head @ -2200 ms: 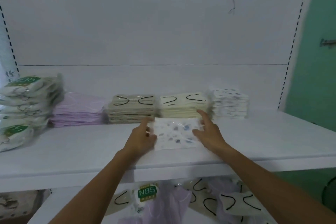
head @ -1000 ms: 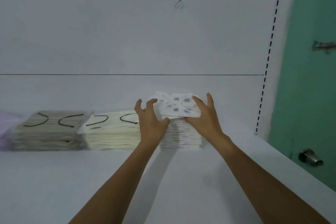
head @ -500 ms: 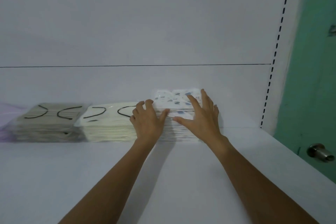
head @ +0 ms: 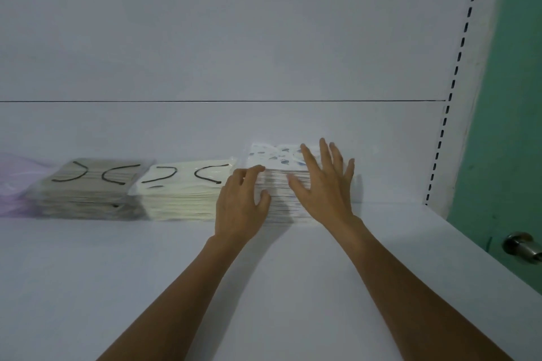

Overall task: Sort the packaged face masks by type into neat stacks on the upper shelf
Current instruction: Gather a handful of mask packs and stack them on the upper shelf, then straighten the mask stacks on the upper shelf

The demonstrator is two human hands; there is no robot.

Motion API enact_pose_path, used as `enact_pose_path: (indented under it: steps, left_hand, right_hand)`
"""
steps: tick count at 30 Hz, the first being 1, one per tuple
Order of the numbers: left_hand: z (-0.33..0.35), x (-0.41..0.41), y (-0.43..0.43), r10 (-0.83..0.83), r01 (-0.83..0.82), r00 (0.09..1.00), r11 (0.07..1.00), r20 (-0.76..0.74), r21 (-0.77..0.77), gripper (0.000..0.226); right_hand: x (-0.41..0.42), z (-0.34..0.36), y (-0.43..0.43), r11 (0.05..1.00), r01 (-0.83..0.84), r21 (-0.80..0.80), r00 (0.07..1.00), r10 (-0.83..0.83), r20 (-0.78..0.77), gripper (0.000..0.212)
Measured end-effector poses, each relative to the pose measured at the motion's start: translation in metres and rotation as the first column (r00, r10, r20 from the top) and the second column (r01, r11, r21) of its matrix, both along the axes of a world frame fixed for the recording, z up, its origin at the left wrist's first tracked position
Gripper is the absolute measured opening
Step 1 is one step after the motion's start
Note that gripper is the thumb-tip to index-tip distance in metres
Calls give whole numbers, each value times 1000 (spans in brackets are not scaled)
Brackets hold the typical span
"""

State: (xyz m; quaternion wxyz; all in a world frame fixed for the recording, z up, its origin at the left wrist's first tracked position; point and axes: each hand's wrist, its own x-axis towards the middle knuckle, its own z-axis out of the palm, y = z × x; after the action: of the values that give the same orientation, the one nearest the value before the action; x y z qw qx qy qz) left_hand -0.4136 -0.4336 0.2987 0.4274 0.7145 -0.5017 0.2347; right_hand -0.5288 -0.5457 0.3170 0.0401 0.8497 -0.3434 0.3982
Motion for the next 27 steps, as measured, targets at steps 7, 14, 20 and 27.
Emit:
enact_pose_path:
  steps: [7,14,20,27]
  left_hand:
    - [-15,-3,78,-43,18,994,972,103,232,32]
    - [-19,-19,166,-48,25,994,971,94,237,27]
    - [-69,-41,248,-117,96,991,953,59,288,43]
    - [-191,-77,312,-168,194,981,887,-98,420,49]
  right_hand:
    - [-18,10,42,993,0,-121,995,12,100,56]
    - [-35,-14,139,999,-30,-25,1000,30,3,59]
    - [-68,-74,242,992,-50,115,998,54,-30,53]
    - [-118,-209,311,981,20,194,977,23,-214,50]
